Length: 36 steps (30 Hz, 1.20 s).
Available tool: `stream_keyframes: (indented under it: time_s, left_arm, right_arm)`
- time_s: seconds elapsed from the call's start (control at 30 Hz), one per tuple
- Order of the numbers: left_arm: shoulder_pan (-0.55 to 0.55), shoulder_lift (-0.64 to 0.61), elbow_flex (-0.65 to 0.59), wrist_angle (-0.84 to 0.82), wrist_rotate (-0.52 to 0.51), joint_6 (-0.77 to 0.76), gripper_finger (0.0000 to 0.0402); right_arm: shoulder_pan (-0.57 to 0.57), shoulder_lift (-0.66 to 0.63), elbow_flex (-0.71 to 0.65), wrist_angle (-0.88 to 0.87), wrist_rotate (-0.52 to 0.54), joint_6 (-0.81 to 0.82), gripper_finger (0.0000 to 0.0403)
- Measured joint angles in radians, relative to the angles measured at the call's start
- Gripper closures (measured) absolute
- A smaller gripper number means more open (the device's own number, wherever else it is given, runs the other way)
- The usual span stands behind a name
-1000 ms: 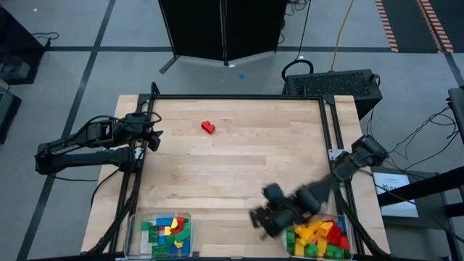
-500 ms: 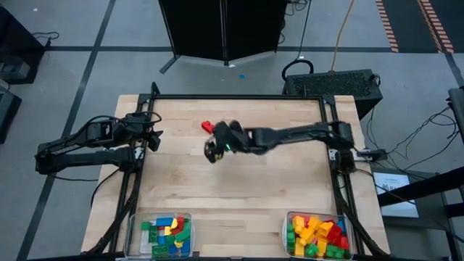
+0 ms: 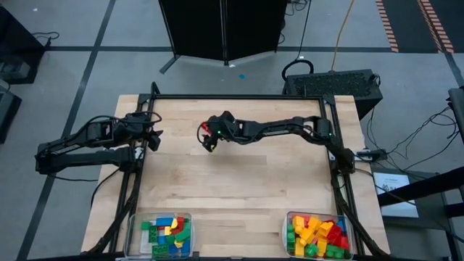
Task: Sort blocks by size
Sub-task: Put the red game piece into the right transparent bin
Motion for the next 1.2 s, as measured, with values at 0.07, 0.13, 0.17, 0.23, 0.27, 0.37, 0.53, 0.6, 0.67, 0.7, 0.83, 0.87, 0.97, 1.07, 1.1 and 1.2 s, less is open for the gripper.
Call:
stream_keyframes:
  time_s: [0.07,0.13,0.17,0.23,0.27,0.37,0.53,0.6,0.67,0.7,0.83,0.87,0.97,1.07,1.1,1.2]
  left_arm:
    - [0.0,0.0,0.0,0.0,0.0,0.0,0.0146]
    - [0.0,0.0,0.0,0.0,-0.001,0.0,0.0146]
    - [0.0,0.0,0.0,0.0,-0.001,0.0,0.0146]
    - [0.0,0.0,0.0,0.0,-0.004,0.0,0.0146]
    - [0.0,0.0,0.0,0.0,-0.004,0.001,0.0146]
    - [0.0,0.0,0.0,0.001,-0.005,0.001,0.0146]
    - [0.0,0.0,0.0,0.001,-0.005,0.002,0.0146]
    - [0.0,0.0,0.0,0.001,-0.005,0.002,0.0146]
    - [0.0,0.0,0.0,0.001,-0.005,0.003,0.0146]
    - [0.0,0.0,0.0,0.001,-0.005,0.003,0.0146]
    - [0.0,0.0,0.0,0.001,-0.005,0.003,0.0146]
    - [0.0,0.0,0.0,0.001,-0.006,0.003,0.0146]
    - [0.0,0.0,0.0,0.001,-0.006,0.003,0.0146]
    - [0.0,0.0,0.0,0.001,-0.006,0.003,0.0146]
    - [0.0,0.0,0.0,0.001,-0.006,0.002,0.0146]
    - [0.0,0.0,0.0,0.001,-0.006,0.002,0.0146]
  right_arm:
    - [-0.009,0.015,0.0,0.018,-0.001,0.0,0.0075]
    - [-0.021,0.03,0.0,0.054,-0.001,0.001,0.0071]
    - [-0.028,0.037,0.0,0.054,-0.001,0.007,0.007]
    - [-0.039,0.057,0.0,0.091,-0.006,0.027,0.0069]
    - [-0.044,0.066,0.0,0.102,-0.017,0.042,0.0069]
    - [-0.056,0.095,0.0,0.147,-0.048,0.07,0.0069]
    - [-0.057,0.134,0.0,0.158,-0.055,0.094,0.0069]
    - [-0.057,0.146,0.001,0.165,-0.048,0.094,0.0069]
    - [-0.057,0.147,0.002,0.157,-0.048,0.106,0.0072]
    - [-0.057,0.15,0.003,0.153,-0.043,0.106,0.0075]
    - [-0.057,0.169,-0.001,0.123,-0.035,0.07,0.0102]
    - [-0.057,0.167,-0.001,0.109,-0.035,0.069,0.0114]
    - [-0.055,0.162,0.001,0.069,-0.027,0.078,0.0157]
    - [-0.053,0.161,0.002,0.045,-0.017,0.136,0.0212]
    - [-0.053,0.161,0.002,0.043,-0.013,0.157,0.0232]
    - [-0.054,0.161,0.002,0.041,-0.012,0.229,0.0283]
